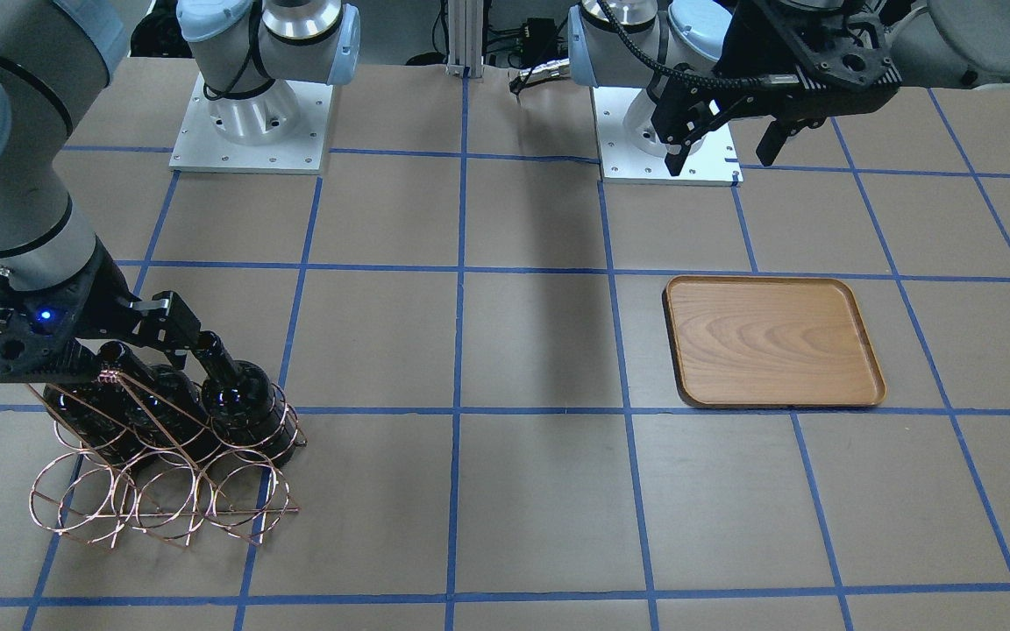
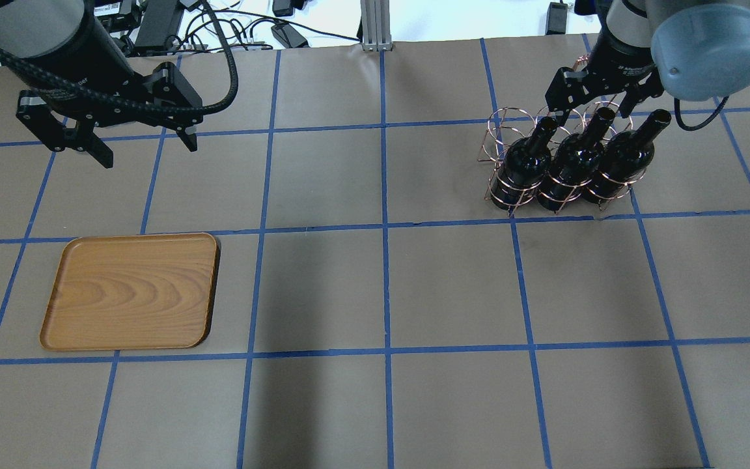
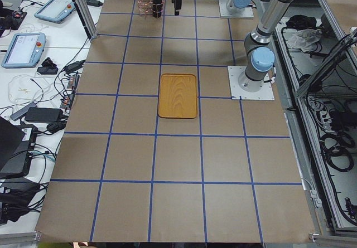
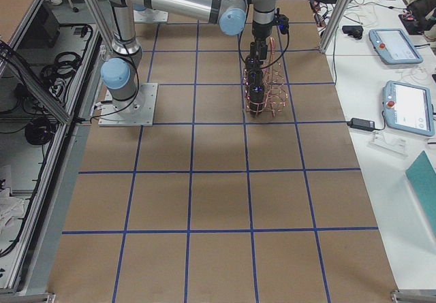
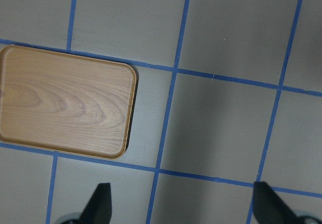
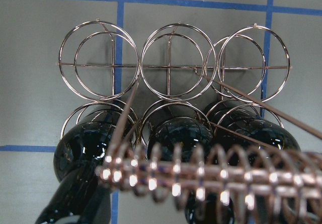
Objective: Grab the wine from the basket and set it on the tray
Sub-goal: 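Lower the right gripper over the wine rack toward the bottles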
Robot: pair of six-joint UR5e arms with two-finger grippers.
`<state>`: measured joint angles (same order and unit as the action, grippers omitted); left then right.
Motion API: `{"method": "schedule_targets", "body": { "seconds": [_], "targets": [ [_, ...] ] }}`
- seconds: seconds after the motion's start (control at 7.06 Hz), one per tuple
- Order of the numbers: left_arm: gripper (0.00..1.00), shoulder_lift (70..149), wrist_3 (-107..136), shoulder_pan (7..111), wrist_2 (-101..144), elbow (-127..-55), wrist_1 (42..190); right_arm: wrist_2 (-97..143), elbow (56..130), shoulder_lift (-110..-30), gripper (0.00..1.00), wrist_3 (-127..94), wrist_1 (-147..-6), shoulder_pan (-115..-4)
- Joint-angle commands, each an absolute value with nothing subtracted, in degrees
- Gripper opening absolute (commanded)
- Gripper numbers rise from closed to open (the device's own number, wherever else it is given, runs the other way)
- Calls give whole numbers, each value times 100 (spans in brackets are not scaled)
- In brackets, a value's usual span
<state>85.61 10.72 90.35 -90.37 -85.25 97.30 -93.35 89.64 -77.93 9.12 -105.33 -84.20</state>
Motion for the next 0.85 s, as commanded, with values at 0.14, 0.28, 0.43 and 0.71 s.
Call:
{"method": "schedule_targets", "body": {
  "seconds": [0.14,0.28,0.43,0.71],
  "targets": [
    [100,8561,1064,9035,-9035,-8525,9729,-9352,9000,-7761,96,1028,-10556,-8402],
    [100,8561,1072,9026,-9044,-8525,9729,-9369,9000,-7752,91,1037,-10564,-8394],
    [100,8561,1072,9026,-9044,-8525,9729,-9360,9000,-7752,88,1037,-10564,-8385],
    [100,8552,1072,9026,-9044,-8525,9729,-9299,9000,-7752,78,1037,-10556,-8202]
  ]
}}
